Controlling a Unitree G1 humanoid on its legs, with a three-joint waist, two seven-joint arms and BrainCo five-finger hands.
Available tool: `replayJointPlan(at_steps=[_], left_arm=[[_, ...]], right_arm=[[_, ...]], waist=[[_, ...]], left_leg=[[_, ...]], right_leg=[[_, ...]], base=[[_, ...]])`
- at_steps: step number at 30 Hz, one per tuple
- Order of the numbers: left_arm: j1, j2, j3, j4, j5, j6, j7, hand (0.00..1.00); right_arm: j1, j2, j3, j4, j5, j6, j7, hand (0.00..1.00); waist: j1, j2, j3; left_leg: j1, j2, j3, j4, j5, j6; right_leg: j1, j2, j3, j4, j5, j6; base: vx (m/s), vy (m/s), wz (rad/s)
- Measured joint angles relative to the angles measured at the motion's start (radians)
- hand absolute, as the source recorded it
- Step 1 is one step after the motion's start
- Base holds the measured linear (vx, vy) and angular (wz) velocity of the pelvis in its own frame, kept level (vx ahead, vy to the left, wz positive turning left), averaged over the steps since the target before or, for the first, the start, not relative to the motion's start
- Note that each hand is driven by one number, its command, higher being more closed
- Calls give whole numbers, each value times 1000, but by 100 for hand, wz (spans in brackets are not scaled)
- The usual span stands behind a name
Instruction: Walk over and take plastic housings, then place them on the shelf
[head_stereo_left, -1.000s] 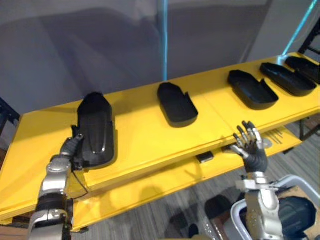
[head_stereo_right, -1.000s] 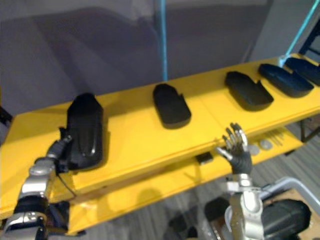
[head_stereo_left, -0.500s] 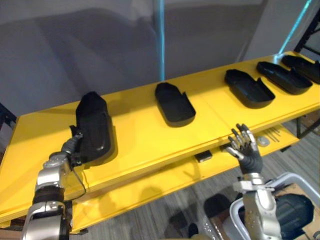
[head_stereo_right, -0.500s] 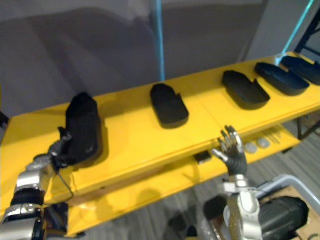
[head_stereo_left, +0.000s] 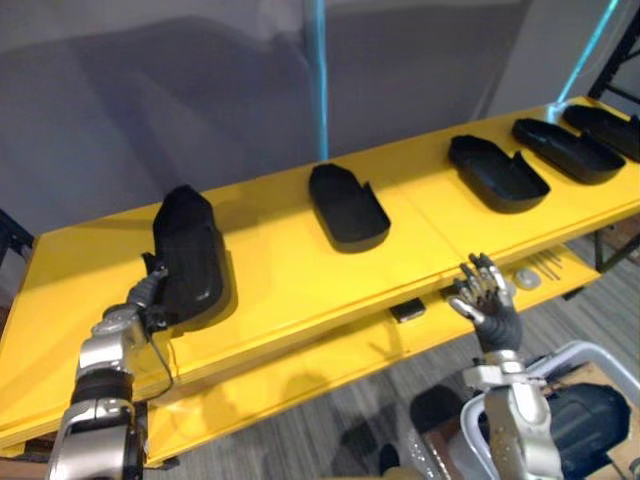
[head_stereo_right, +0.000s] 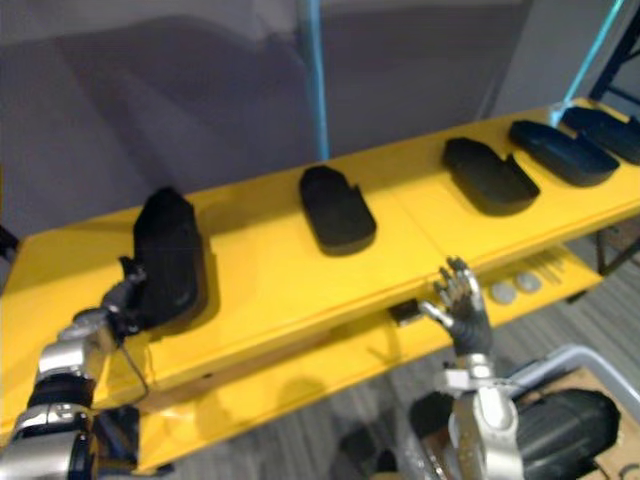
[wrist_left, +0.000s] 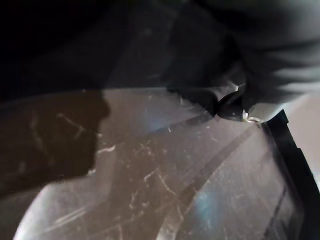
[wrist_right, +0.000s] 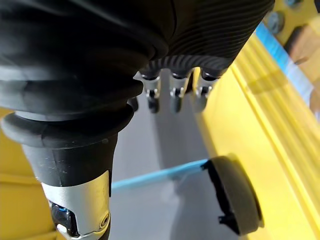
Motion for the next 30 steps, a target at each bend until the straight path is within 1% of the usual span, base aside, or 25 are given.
replayJointPlan(at_steps=[2, 3, 6, 10, 13, 17, 21, 24, 26, 28, 30], left_arm=[[-7, 2, 0, 2, 29, 12, 0, 100], [-11, 9, 0, 9, 34, 15, 0, 0], [-39, 34, 0, 34, 36, 32, 5, 0], [-46, 34, 11, 41, 36, 34, 26, 0], [-57, 34, 11, 58, 35, 32, 42, 0], [-72, 35, 26, 72, 25, 28, 73, 0], [-72, 37, 40, 77, 27, 21, 92, 0], [-79, 54, 39, 78, 29, 11, 95, 0], [-96, 67, 37, 78, 38, 10, 109, 0], [-115, 74, 37, 78, 69, 8, 113, 0], [-139, 75, 35, 78, 102, 8, 132, 0]], right_arm=[[0, 0, -4, 0, 0, 1, 2, 0], [0, 0, -5, 0, 0, 2, 3, 0], [0, -1, -9, -1, 1, 5, 4, 0], [4, -1, -11, -2, 0, 20, 4, 0], [5, -1, -11, -4, 0, 20, 3, 0], [7, -1, -9, -4, 1, 21, 2, 0], [15, -5, -8, -5, 3, 22, 2, 0], [16, -12, -3, -5, 21, 22, 3, 0], [16, -12, -2, -5, 21, 22, 3, 0], [17, -12, -3, -5, 23, 22, 4, 0], [17, -12, -1, -5, 28, 22, 8, 0]], waist=[[-7, 5, 4], [-13, 9, 6], [-21, 11, 23], [-21, 13, 29], [-22, 15, 32], [-24, 19, 55], [-34, 21, 60], [-43, 21, 74], [-45, 19, 80], [-45, 18, 81], [-45, 18, 81]], left_leg=[[-2, 0, 1, -1, 0, 0], [-2, 0, 1, -1, 0, 0], [-1, 0, 3, -1, 0, 0], [1, 1, 19, -1, 0, 0], [2, 2, 23, 1, 0, 0], [2, 3, 23, 4, 0, 0], [2, 5, 23, 4, 0, 0], [1, 5, 23, 3, 0, 0], [1, 4, 23, 3, 0, 0], [0, 4, 22, 3, 0, 0], [0, 4, 22, 3, 0, 0]], right_leg=[[-4, 0, 1, 0, 0, 0], [-6, 1, 3, 0, 0, 0], [-7, 3, 7, 0, 1, 0], [-14, 10, 23, 0, 3, -1], [-14, 11, 26, 0, 4, -2], [-15, 11, 29, 0, 7, -4], [-16, 14, 29, 0, 7, -4], [-16, 13, 29, 0, 7, -4], [-17, 14, 29, 0, 7, -4], [-17, 14, 28, 0, 7, -4], [-17, 13, 28, 0, 7, -4]], base=[[0, 0, 0], [18, 2, -5], [9, -9, -5], [8, -10, -10], [-4, -3, -4], [-18, -6, -1], [0, 0, 0], [0, 0, 0], [0, 0, 0], [0, 0, 0], [0, 0, 0]])
